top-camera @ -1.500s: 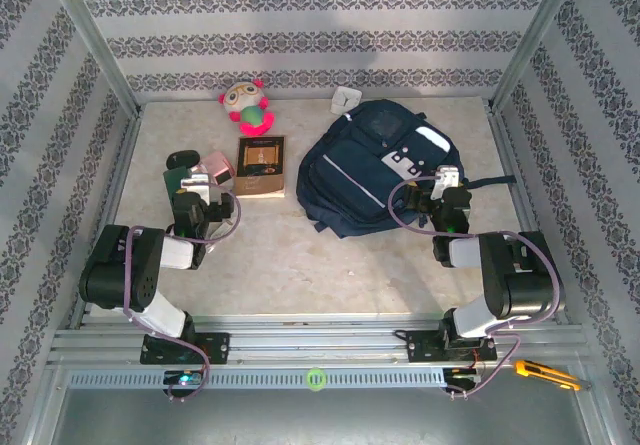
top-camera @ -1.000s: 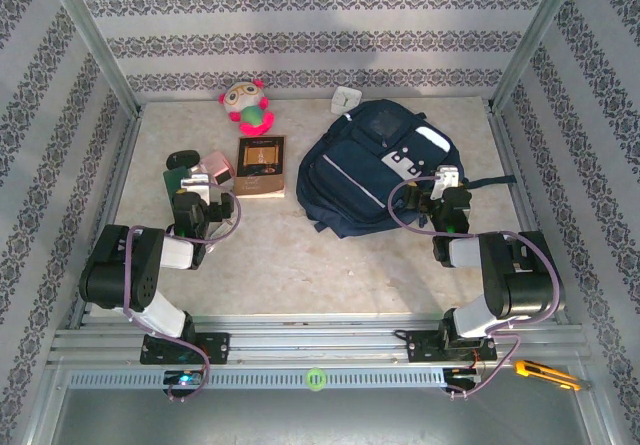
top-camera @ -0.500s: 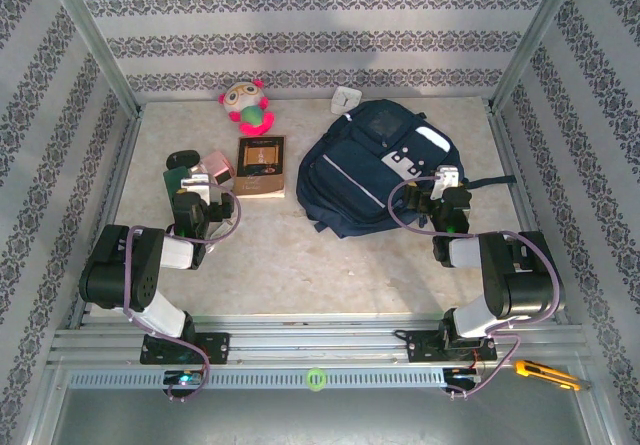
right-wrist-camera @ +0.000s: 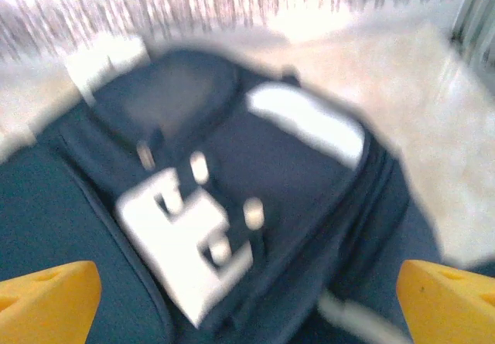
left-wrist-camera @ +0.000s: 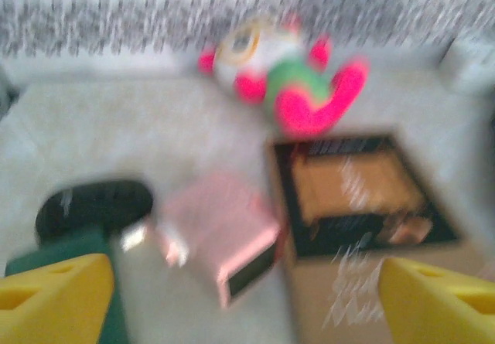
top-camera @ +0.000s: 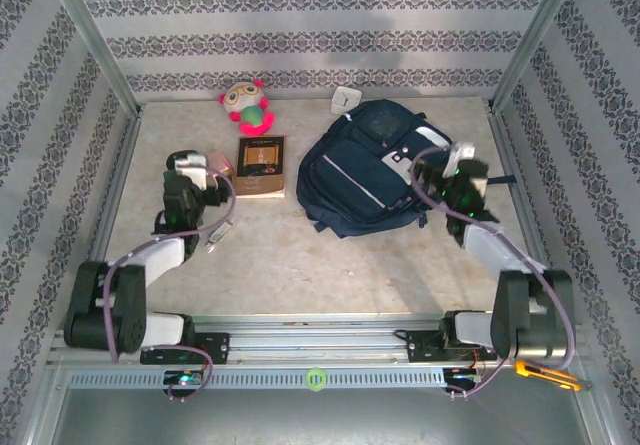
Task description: Pack books, pencil case, and school supplies into a backpack
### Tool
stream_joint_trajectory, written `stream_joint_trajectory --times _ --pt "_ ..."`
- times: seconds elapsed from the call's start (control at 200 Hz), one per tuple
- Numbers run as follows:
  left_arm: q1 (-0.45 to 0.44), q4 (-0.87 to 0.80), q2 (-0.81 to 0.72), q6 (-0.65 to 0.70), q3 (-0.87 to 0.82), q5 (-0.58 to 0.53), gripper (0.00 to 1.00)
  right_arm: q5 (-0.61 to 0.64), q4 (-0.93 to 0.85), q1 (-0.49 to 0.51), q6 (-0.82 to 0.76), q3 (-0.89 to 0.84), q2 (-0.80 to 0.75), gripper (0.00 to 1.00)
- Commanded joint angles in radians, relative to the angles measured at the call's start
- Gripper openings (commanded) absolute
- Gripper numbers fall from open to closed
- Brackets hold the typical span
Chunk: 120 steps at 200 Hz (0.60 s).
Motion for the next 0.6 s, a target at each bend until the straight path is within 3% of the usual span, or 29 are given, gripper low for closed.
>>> stream_joint_trajectory --times 0.0,0.19,0.365,0.595 --pt "-0.009 -0.311 -0.051 -0.091 0.206 0.105 0.8 -0.132 -0.459 -0.032 0.196 0.138 -0.092 0.98" --pt "-0.149 -0.757 0.107 -0.156 0.607 0.117 0.72 -0.422 -0.602 -0.14 0.386 0.082 -0.156 0.98" --pt "-0.295 -0.93 0.316 -0.19 0.811 0.119 0.64 -0.495 -0.643 -0.29 0.493 -0.058 -0.193 0.98" --pt "-0.403 -1.045 0.667 -0.238 1.069 0.171 0.59 -0.484 -0.637 -0.261 0.491 -0.084 -0.129 0.94"
